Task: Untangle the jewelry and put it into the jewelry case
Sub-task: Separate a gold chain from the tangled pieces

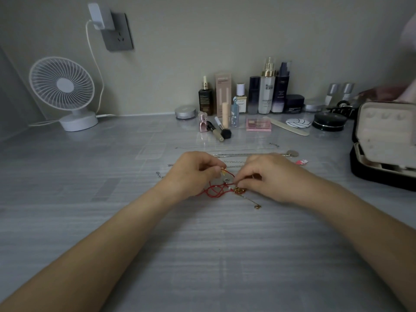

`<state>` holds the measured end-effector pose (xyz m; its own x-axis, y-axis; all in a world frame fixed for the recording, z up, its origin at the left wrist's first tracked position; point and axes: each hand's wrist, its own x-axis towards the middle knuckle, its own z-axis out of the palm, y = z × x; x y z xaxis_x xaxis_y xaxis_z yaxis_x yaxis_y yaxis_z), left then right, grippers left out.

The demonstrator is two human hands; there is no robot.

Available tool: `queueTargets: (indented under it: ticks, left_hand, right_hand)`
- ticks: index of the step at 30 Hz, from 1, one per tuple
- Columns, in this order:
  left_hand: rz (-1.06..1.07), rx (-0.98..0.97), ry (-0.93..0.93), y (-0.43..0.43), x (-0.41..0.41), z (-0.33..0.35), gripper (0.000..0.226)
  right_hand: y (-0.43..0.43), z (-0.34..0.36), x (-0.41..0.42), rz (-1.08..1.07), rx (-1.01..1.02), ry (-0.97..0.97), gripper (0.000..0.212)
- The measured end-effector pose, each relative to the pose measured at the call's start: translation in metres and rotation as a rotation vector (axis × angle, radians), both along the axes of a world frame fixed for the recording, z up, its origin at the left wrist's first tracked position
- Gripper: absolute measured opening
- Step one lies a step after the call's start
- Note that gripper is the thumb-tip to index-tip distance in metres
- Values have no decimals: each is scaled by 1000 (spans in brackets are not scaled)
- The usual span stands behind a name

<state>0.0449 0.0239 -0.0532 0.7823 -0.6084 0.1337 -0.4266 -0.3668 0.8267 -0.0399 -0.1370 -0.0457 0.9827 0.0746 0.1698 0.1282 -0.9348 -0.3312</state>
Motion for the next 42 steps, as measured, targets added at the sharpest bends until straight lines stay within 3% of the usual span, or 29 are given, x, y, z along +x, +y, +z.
queueTargets:
  ticks: [4, 7, 13, 16, 22, 25, 29, 32, 42]
  left_hand:
    - [13, -5, 48, 0, -1, 1, 20]
    - [19, -8, 36, 1, 0, 1, 21]
    - [31, -3, -16, 3, 3, 2, 12]
    - [40, 59, -61, 4, 5, 0, 20]
    - [66, 221, -164, 4, 7, -3, 10]
    - [-3, 86, -237, 0, -2, -2, 15]
    - [-154, -207, -15, -9, -19, 1, 14]
    - [-126, -313, 26, -12, -20, 0, 16]
    - [6, -406, 137, -6, -20, 13, 26]
  right_hand:
    - [-1, -2, 2, 3, -63, 31, 21]
    - [-1, -1, 1, 2, -49, 19, 7]
    - [-10, 13, -2, -38, 330, 10, 16]
    - [-14, 20, -3, -15, 564, -19, 14]
    - [-14, 26, -4, -73, 760, -59, 9]
    - [-11, 27, -5, -69, 778, -88, 10]
    - [-7, 30, -7, -23, 731, -108, 19]
    - [-4, 31, -7, -16, 716, -108, 21]
    - [-8, 32, -7, -93, 769, -150, 16]
